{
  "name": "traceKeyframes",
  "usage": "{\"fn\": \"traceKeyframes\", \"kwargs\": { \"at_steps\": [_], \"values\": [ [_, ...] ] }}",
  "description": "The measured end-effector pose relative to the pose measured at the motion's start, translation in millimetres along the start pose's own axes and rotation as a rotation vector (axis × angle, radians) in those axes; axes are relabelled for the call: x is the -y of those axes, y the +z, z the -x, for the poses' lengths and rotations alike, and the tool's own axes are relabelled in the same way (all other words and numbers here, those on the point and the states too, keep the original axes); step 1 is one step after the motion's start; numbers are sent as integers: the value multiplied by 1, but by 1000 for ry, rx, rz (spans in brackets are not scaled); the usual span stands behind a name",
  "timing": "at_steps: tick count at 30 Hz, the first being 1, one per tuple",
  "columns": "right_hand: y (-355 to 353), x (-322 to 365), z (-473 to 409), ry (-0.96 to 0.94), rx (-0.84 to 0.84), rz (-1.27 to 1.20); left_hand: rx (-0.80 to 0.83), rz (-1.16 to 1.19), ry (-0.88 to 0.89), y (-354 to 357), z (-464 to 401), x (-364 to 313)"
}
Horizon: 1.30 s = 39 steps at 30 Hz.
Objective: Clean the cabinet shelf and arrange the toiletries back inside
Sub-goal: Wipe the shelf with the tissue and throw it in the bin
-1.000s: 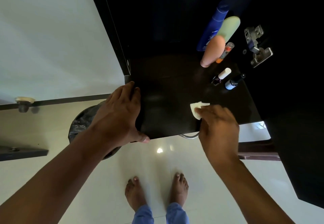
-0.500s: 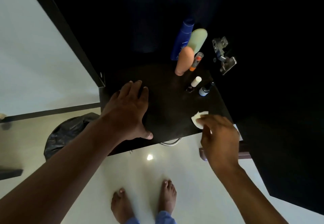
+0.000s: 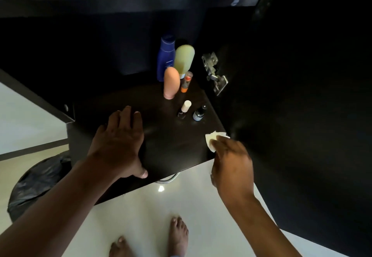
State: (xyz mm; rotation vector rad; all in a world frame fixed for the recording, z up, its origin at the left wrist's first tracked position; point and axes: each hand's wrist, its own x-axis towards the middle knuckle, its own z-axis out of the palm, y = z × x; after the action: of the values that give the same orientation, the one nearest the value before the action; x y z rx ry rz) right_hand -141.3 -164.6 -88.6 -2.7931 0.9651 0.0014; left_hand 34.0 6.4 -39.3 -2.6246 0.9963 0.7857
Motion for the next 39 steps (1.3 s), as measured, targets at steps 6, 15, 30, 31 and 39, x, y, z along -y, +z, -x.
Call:
{"fn": "traceKeyframes", "kwargs": {
  "at_steps": [6, 15, 30, 31, 39],
  "values": [
    [-4, -2, 8, 66, 76, 76, -18, -4, -3, -1, -1, -2],
    [-13, 20, -23, 82, 110, 115, -25, -3, -7, -3, 1, -3],
    [-12, 12, -5, 154, 124, 159, -54, -11, 3, -1, 0, -1],
    [-12, 15, -6, 150, 113, 154, -57, -8, 3, -1, 0, -1],
    [11, 58, 24, -212, 33, -125, -91, 21, 30, 7, 0, 7]
  ]
}}
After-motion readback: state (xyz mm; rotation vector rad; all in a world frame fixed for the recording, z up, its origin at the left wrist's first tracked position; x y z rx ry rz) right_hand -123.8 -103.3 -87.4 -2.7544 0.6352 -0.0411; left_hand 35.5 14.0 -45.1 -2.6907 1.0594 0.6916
